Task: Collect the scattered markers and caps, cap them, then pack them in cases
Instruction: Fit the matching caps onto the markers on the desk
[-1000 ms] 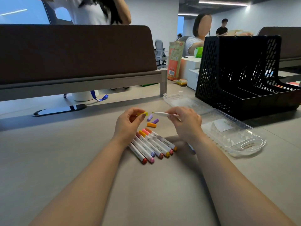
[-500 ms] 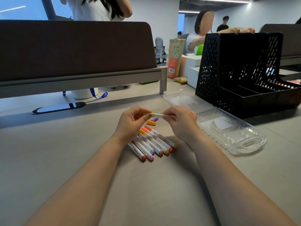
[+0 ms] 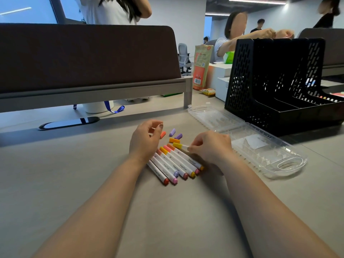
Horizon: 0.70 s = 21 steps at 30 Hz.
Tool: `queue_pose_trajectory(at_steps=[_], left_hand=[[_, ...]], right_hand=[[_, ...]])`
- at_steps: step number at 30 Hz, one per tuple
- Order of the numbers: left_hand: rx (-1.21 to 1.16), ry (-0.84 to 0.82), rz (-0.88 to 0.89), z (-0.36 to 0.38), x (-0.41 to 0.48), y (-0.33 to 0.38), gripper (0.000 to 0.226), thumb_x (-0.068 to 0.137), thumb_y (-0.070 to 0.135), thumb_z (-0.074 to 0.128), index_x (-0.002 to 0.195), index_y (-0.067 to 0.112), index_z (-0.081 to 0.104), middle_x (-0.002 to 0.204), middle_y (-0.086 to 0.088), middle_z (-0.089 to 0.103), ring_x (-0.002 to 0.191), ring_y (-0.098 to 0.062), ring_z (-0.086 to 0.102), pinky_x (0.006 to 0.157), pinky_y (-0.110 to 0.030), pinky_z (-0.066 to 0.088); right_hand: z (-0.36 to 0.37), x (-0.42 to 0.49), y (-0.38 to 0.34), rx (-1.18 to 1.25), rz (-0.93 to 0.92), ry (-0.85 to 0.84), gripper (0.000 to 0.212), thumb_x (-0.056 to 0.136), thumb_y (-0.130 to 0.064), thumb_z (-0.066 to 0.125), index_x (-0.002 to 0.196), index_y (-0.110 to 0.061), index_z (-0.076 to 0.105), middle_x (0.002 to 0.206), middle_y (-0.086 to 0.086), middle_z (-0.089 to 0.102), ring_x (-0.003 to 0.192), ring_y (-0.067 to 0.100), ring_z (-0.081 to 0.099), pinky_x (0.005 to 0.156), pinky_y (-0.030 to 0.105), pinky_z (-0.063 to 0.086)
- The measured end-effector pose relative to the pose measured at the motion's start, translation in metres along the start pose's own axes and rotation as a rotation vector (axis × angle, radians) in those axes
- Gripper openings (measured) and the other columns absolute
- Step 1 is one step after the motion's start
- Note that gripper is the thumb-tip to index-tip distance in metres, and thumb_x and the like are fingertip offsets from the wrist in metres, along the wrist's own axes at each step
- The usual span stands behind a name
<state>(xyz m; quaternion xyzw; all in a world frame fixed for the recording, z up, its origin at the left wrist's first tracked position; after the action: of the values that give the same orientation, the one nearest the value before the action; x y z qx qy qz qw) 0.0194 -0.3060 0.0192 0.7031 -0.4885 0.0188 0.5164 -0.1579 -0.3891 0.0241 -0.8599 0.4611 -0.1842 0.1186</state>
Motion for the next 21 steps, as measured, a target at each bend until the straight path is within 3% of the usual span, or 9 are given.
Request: queue_pose_trajectory(at_steps=[2, 5, 8, 11, 13, 17, 21], left_hand=[[0.036, 0.014, 0.010, 0.001, -0.001, -0.002, 0.027, 0.096, 0.030, 0.050, 0.115, 0.016, 0.063, 0.110, -0.002, 0.064, 0.093, -0.010, 0.055, 0.080, -0.027, 0.051], [0.057, 0.000, 0.038, 0.005, -0.002, 0.000, 0.025, 0.096, 0.028, 0.051, 0.114, 0.015, 0.064, 0.108, -0.002, 0.064, 0.090, -0.009, 0.054, 0.078, -0.024, 0.048], [0.075, -0.009, 0.055, 0.006, -0.003, -0.001, 0.024, 0.096, 0.025, 0.051, 0.113, 0.014, 0.064, 0.107, -0.001, 0.064, 0.089, -0.008, 0.053, 0.076, -0.022, 0.045], [0.042, -0.024, 0.034, 0.007, -0.004, -0.004, 0.021, 0.096, 0.023, 0.051, 0.109, 0.015, 0.066, 0.104, -0.001, 0.065, 0.089, -0.011, 0.056, 0.077, -0.029, 0.051], [-0.005, -0.026, 0.003, 0.006, -0.004, -0.006, 0.019, 0.096, 0.022, 0.051, 0.107, 0.015, 0.066, 0.098, 0.001, 0.065, 0.087, -0.014, 0.059, 0.074, -0.033, 0.054], [-0.049, 0.004, -0.053, 0.003, -0.003, -0.009, 0.022, 0.097, 0.018, 0.049, 0.110, 0.010, 0.064, 0.100, 0.000, 0.063, 0.092, -0.013, 0.057, 0.071, -0.014, 0.044], [-0.059, 0.008, -0.072, 0.003, -0.003, -0.010, 0.022, 0.096, 0.018, 0.050, 0.111, 0.010, 0.064, 0.099, 0.002, 0.061, 0.094, -0.012, 0.056, 0.071, -0.012, 0.042]], right_hand=[[0.004, 0.000, -0.003, -0.069, -0.013, 0.009, 0.024, 0.086, -0.054, 0.057, 0.085, -0.032, 0.067, 0.084, -0.012, 0.064, 0.087, 0.012, 0.051, 0.087, 0.034, 0.026], [0.001, 0.000, -0.001, -0.028, -0.003, 0.007, 0.026, 0.088, -0.055, 0.054, 0.083, -0.033, 0.064, 0.087, -0.012, 0.065, 0.089, 0.013, 0.051, 0.086, 0.034, 0.025], [-0.012, 0.004, 0.019, 0.180, 0.138, 0.046, 0.026, 0.090, -0.051, 0.055, 0.088, -0.029, 0.067, 0.090, -0.009, 0.067, 0.091, 0.016, 0.053, 0.087, 0.036, 0.028], [-0.024, 0.005, 0.043, 0.238, 0.259, 0.054, 0.022, 0.089, -0.048, 0.057, 0.083, -0.028, 0.066, 0.085, -0.008, 0.065, 0.092, 0.018, 0.055, 0.086, 0.036, 0.031], [-0.025, 0.004, 0.050, 0.199, 0.288, 0.010, 0.022, 0.088, -0.048, 0.060, 0.086, -0.027, 0.068, 0.082, -0.008, 0.063, 0.090, 0.018, 0.053, 0.086, 0.037, 0.031], [-0.018, 0.003, 0.045, -0.015, 0.285, -0.071, 0.029, 0.079, -0.055, 0.065, 0.088, -0.027, 0.068, 0.079, -0.005, 0.063, 0.088, 0.019, 0.055, 0.083, 0.037, 0.031], [-0.013, 0.004, 0.035, -0.167, 0.227, -0.051, 0.030, 0.078, -0.052, 0.065, 0.090, -0.024, 0.069, 0.086, -0.001, 0.065, 0.089, 0.022, 0.055, 0.078, 0.036, 0.029]])
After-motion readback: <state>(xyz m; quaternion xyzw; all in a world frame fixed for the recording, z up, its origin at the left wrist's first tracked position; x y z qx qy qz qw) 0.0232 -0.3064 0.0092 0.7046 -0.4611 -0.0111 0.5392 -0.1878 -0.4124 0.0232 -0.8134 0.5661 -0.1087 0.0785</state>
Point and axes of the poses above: each hand's wrist, its own x-axis towards the middle knuckle, its own z-axis out of the palm, y = z × x, the point moved 5 cm from there along x, towards the middle knuckle
